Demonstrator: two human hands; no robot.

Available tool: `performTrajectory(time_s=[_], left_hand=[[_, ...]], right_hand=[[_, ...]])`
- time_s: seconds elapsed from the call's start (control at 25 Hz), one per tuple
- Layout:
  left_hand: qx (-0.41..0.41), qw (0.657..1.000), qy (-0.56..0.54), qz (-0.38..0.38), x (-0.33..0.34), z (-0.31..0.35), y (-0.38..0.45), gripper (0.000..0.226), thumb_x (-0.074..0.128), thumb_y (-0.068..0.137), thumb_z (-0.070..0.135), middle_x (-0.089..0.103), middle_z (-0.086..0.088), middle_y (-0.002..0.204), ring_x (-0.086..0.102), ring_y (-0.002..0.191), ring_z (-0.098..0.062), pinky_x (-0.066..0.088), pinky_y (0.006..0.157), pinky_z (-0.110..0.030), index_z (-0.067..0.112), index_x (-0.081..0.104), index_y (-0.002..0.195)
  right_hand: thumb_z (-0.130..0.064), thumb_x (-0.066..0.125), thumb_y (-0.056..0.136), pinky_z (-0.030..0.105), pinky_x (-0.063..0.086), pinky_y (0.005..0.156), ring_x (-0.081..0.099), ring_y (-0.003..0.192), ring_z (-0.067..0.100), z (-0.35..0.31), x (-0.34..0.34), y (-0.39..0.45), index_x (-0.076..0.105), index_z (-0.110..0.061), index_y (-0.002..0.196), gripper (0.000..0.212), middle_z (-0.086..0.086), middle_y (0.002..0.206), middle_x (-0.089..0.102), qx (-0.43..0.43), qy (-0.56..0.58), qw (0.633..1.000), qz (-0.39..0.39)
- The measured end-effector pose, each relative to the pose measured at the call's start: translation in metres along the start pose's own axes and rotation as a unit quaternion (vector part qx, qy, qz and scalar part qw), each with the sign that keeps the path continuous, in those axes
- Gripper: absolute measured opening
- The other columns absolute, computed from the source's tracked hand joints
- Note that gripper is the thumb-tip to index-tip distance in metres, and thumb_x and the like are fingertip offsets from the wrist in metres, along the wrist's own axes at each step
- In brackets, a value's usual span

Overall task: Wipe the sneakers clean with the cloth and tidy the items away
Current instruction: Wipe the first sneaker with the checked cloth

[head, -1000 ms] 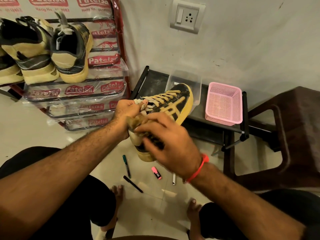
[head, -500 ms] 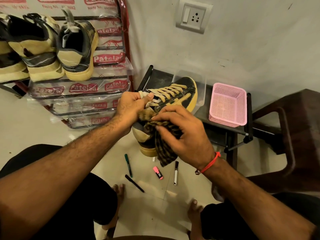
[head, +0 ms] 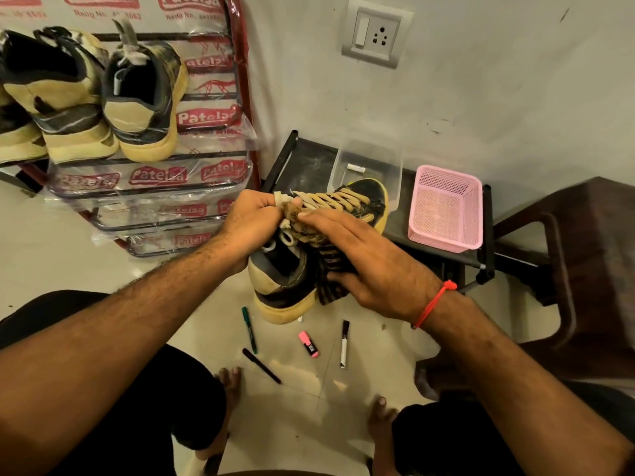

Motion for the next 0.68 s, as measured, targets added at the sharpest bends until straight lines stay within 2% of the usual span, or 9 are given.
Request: performTrajectory(time_s=[0.08,0.16,0.28,0.36,0.44,0.48,0.6,0.68], left_hand=[[-0.025,0.999,-0.034,-0.007,0.005,-0.001,-0.002,0.022,0.069,0.095,0.03,0.079,-0.011,0.091,0.076,0.085,-0.024,0.061,0.079,-0.037,0.01,0.08,0.094],[-0.027,0.998,-0.053,-0.021,0.007,-0.001,-0.003,0.023,0.068,0.095,0.028,0.079,-0.01,0.09,0.076,0.082,-0.02,0.06,0.075,-0.03,0.008,0.079,0.095],[-0.006,0.998,-0.064,-0.027,0.008,0.006,-0.004,0.021,0.067,0.096,0.026,0.079,-0.006,0.088,0.075,0.077,-0.013,0.056,0.069,-0.023,0.009,0.079,0.097],[0.0,0.997,-0.071,-0.02,0.006,0.008,-0.004,0.019,0.067,0.095,0.025,0.079,-0.005,0.086,0.074,0.075,-0.013,0.057,0.068,-0.022,0.01,0.079,0.096],[0.005,0.997,-0.071,-0.023,0.006,0.009,-0.005,0.018,0.067,0.095,0.025,0.079,-0.005,0.085,0.075,0.075,-0.013,0.057,0.069,-0.022,0.011,0.079,0.094],[0.008,0.997,-0.068,-0.024,0.006,0.01,-0.005,0.018,0.067,0.095,0.025,0.079,-0.005,0.085,0.075,0.075,-0.012,0.057,0.068,-0.022,0.012,0.079,0.093],[0.034,0.998,-0.046,-0.03,0.004,0.014,-0.005,0.018,0.066,0.096,0.024,0.079,-0.002,0.085,0.075,0.075,-0.01,0.056,0.065,-0.018,0.011,0.078,0.097],[0.044,0.998,-0.036,-0.032,0.001,0.015,-0.004,0.019,0.066,0.096,0.024,0.08,-0.002,0.089,0.076,0.081,-0.012,0.058,0.069,-0.02,0.01,0.078,0.102]], right_hand=[[-0.008,0.068,0.086,0.037,0.035,0.115,0.038,0.139,0.02,0.002,-0.002,0.0,0.042,-0.011,0.147,0.066,0.007,0.149,0.042,-0.011,0.001,1.0,0.013],[-0.012,0.068,0.088,0.031,0.039,0.112,0.046,0.131,0.019,-0.003,-0.001,0.0,0.052,-0.01,0.138,0.053,0.008,0.14,0.05,-0.019,-0.001,0.999,0.03],[-0.01,0.069,0.086,0.029,0.045,0.106,0.051,0.122,0.021,0.028,-0.017,-0.006,0.059,-0.01,0.128,0.043,0.008,0.131,0.056,0.073,-0.013,0.991,0.114],[-0.007,0.07,0.085,0.027,0.047,0.101,0.055,0.116,0.022,0.064,-0.038,-0.015,0.062,-0.011,0.123,0.039,0.009,0.124,0.059,0.159,-0.027,0.967,0.195],[-0.009,0.07,0.086,0.012,0.041,0.095,0.056,0.112,0.021,0.085,-0.048,-0.022,0.062,-0.013,0.123,0.038,0.008,0.121,0.06,0.219,-0.044,0.947,0.231],[-0.011,0.07,0.088,0.008,0.037,0.094,0.055,0.113,0.02,0.09,-0.048,-0.022,0.061,-0.014,0.125,0.039,0.007,0.122,0.06,0.236,-0.051,0.942,0.235],[-0.013,0.069,0.089,0.013,0.033,0.097,0.051,0.114,0.014,0.098,-0.051,-0.025,0.059,-0.015,0.129,0.041,0.007,0.124,0.059,0.28,-0.043,0.917,0.279],[-0.014,0.07,0.088,0.009,0.031,0.097,0.051,0.112,0.012,0.104,-0.059,-0.03,0.06,-0.013,0.126,0.039,0.008,0.122,0.062,0.294,-0.03,0.898,0.325]])
Point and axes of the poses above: each hand's wrist, its own y-axis towards the middle knuckle, its own x-axis out of the palm, z = x × y, the point moved 6 cm from there along y, towards the middle knuckle
